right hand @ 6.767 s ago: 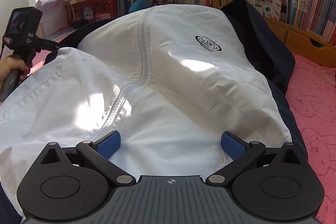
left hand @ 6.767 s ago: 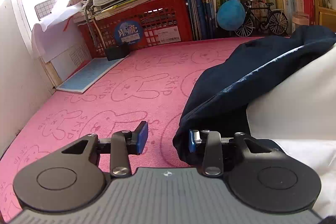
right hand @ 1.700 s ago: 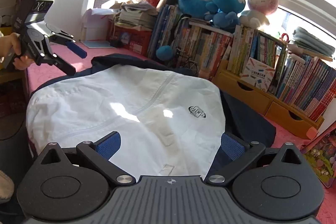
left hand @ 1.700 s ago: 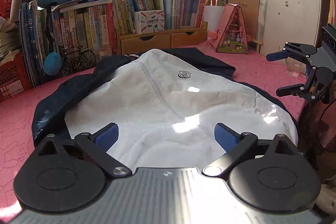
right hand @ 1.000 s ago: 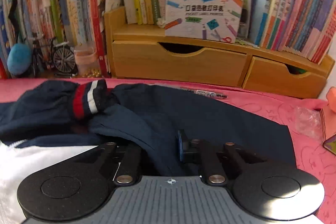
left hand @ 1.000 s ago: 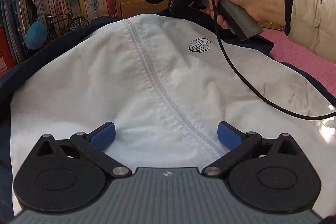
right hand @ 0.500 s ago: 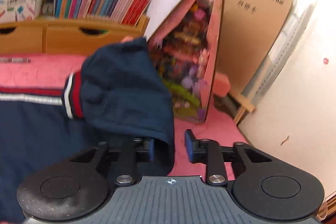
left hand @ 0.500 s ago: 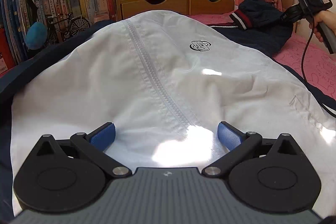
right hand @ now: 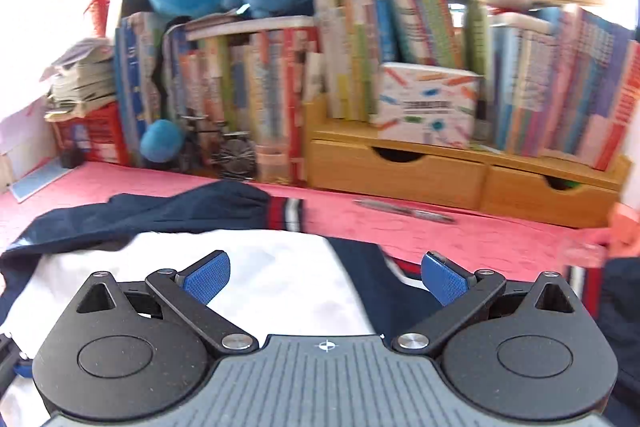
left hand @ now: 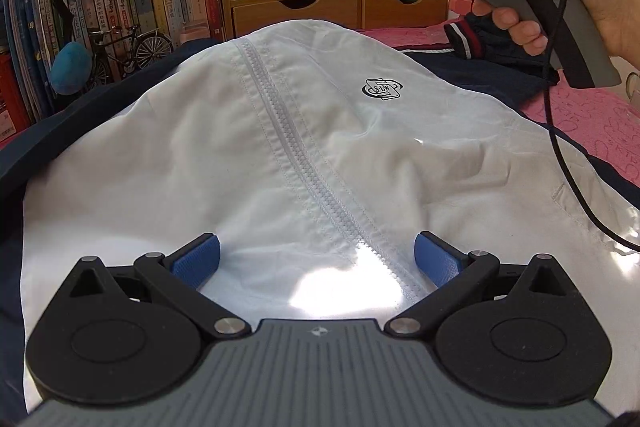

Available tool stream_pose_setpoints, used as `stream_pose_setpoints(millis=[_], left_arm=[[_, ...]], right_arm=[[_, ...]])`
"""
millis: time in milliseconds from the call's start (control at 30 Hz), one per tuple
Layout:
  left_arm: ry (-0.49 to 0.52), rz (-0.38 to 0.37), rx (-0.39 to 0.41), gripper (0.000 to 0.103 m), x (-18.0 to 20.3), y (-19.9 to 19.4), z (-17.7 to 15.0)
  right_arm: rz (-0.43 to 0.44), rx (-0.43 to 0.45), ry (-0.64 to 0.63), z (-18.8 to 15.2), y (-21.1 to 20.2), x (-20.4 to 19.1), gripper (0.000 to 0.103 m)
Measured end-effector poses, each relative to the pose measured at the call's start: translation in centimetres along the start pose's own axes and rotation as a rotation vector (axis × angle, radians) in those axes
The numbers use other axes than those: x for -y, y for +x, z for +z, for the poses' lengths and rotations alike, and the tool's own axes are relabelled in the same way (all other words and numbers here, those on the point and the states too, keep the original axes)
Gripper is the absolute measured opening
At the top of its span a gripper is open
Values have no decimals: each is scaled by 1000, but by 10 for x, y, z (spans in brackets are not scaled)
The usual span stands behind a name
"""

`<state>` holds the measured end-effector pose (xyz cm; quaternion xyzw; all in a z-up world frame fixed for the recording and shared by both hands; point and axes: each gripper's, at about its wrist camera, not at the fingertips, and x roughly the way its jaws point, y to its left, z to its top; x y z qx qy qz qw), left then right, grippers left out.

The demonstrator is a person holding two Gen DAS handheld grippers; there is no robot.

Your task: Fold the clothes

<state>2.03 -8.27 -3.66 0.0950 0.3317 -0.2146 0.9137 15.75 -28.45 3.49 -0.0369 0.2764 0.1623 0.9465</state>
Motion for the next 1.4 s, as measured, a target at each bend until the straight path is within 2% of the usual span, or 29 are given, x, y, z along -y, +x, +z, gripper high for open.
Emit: stream_pose_setpoints(millis=[67,100,133,167,200,233,267,333,433,467,500,533,600,700,733,800,867,933,967,1033,1067,1100,1133,1167,1200,1400], left_arm=[[0,0,0,103,0,0,0],[0,0,0,103,0,0,1],[0,0,0,103,0,0,1],[0,0,0,103,0,0,1],[0,0,-1,103,1,0,1],[1,1,0,103,1,0,1],[2,2,0,103,2,0,2],[7,11,3,103,3,0,1],[54,119,30,103,14,-8,-2],[93,151,39,103,19,-16,-3],[132,182,50,103,24,-24,-3],[157,190,97,103,22,-38,3],[207,204,190,103,18,-65,14],[160,232,288,103,-8,-78,55],[134,236,269,103,-18,-64,68],[83,242,230,103,-38,-36,93],[34,274,173,103,-59,-4,110],[68,327,149,103,-74,30,110],[99,361,115,103,-78,46,108],[137,400,50,101,-85,72,107],[144,407,18,95,-88,82,107],[151,415,-11,76,-91,91,108],[142,441,5,57,-99,84,111],[134,466,20,20,-107,77,114],[125,492,36,5,-115,70,118],[72,645,131,4,-164,28,138]], right_arm=[[47,-37,-25,18,31,-31,103],[47,-55,-64,19,44,-47,99],[48,-73,-102,21,57,-62,91],[32,-136,-132,15,70,-73,53],[16,-199,-161,9,84,-84,29],[3,-265,-173,-2,93,-90,27],[-7,-281,-202,-14,96,-95,26],[-11,-206,-226,-28,85,-96,26],[49,-132,-85,-44,79,-75,27],[83,-89,-53,-52,79,-66,28],[104,-90,-37,-51,80,-63,29],[125,-90,-21,-51,80,-60,30],[167,-91,10,-50,80,-54,40],[230,-93,58,-48,80,-45,51],[251,-93,74,-47,81,-42,55],[246,-94,29,-49,80,-52,69],[221,-77,20,-51,75,-56,71],[229,-44,51,-52,69,-51,77],[256,-42,80,-52,69,-45,83],[280,-51,130,-53,71,-36,83],[279,-55,141,-53,72,-34,82],[293,-54,150,-53,72,-33,85],[307,-53,158,-53,72,-31,86],[317,-52,170,-53,72,-29,88],[327,-51,182,-53,73,-27,88],[356,-51,218,-55,74,-21,90]])
